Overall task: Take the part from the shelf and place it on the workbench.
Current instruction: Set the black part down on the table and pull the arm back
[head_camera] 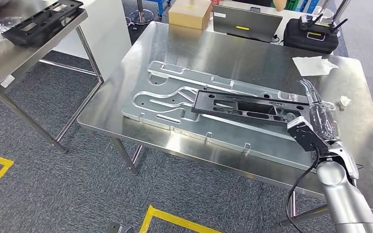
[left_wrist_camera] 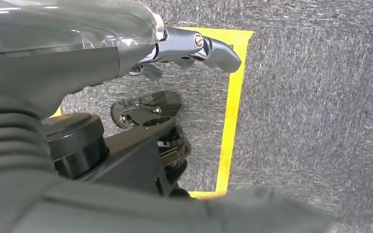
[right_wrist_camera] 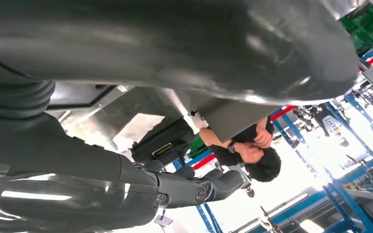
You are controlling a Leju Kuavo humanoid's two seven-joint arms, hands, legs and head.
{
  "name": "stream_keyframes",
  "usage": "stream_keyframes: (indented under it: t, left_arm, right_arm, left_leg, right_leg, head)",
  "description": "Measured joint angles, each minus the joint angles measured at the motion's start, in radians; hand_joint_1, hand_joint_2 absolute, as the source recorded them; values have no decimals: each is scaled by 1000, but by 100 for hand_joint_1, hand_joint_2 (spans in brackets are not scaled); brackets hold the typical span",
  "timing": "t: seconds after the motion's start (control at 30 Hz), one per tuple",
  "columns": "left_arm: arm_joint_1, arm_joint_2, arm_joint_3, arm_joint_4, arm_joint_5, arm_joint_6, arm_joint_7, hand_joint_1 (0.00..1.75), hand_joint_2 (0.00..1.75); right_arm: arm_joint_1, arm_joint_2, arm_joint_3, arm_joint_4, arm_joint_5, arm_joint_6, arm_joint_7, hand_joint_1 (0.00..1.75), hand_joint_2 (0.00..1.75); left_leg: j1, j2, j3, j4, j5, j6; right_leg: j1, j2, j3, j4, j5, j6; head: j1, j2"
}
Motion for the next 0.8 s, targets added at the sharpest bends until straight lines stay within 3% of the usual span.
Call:
stream_keyframes:
  t: [0.07,0.13,0.23,0.27,0.3,0.33,0.43,0.47,0.53,0.6,0.63,0.7,0.77,0.8]
  left_arm:
    - [0,0,4,0,1,-7,1,0,0]
    - [0,-1,5,0,0,-13,1,0,0]
    - [0,-1,5,0,-3,-22,3,0,0]
    - [1,-1,6,0,-3,-24,5,0,0]
    - [1,-1,6,0,-3,-27,6,0,0]
    - [1,-1,6,0,-4,-30,7,0,0]
    - [1,-1,7,0,-4,-36,8,0,0]
    - [1,-1,7,0,-4,-37,8,0,0]
    - [1,-1,8,0,-5,-38,7,0,0]
    - [3,0,10,0,-4,-38,7,0,0]
    - [3,0,11,0,-3,-39,6,0,0]
    - [4,1,12,0,-3,-39,5,0,0]
    - [4,2,13,0,-3,-41,4,0,0]
    - [4,1,13,0,-4,-43,3,0,0]
  right_arm:
    - [31,0,-14,-14,-1,-1,-2,0,0]
    - [61,0,-30,-25,-8,-1,-4,0,0]
    - [98,0,-57,-32,-18,0,-6,0,0]
    - [110,0,-64,-33,-20,1,-6,0,0]
    - [119,0,-71,-33,-21,3,-6,0,0]
    - [125,0,-77,-34,-21,4,-6,0,0]
    - [129,-1,-93,-38,-21,7,-6,0,0]
    - [130,-1,-96,-40,-21,8,-6,0,0]
    - [130,-2,-101,-43,-22,11,-6,0,0]
    - [129,-2,-103,-43,-24,15,-5,0,0]
    - [130,-2,-103,-43,-25,17,-5,0,0]
    - [131,-2,-103,-43,-25,19,-5,0,0]
    - [132,-1,-103,-41,-25,19,-4,0,0]
    - [133,0,-103,-40,-25,20,-4,0,0]
  left_leg:
    - [2,0,3,-5,6,8]
    - [6,2,8,-18,17,17]
    - [6,4,4,-24,24,23]
    - [5,4,0,-23,25,22]
    - [4,4,-4,-21,27,22]
    - [4,4,-8,-18,28,21]
    - [3,4,-22,-6,34,13]
    - [3,3,-25,-4,36,8]
    - [3,2,-28,-3,46,-3]
    - [2,1,-34,0,45,-17]
    - [3,1,-42,17,23,-26]
    - [14,1,-72,109,-65,-45]
    - [27,2,-102,238,-148,-60]
    - [32,3,-105,279,-163,-65]
  right_leg:
    - [0,0,2,0,-1,7]
    - [1,-2,-5,27,-29,12]
    - [1,-4,-72,195,-135,13]
    - [1,-4,-92,248,-156,14]
    - [1,-5,-99,271,-157,14]
    - [1,-5,-87,255,-140,13]
    - [4,-9,19,67,-63,3]
    - [8,-9,41,26,-49,-1]
    - [14,-9,44,10,-37,-9]
    - [9,-11,37,1,-25,-20]
    - [5,-13,31,-2,-16,-27]
    - [0,-16,11,-5,2,-36]
    - [-1,-18,-14,-4,20,-37]
    - [-2,-18,-28,-3,30,-35]
  head:
    - [0,0]
    - [0,0]
    - [0,0]
    - [0,0]
    - [0,0]
    - [0,0]
    - [0,0]
    - [0,0]
    - [0,0]
    - [0,0]
    - [0,0]
    - [0,0]
    - [0,0]
    - [0,0]
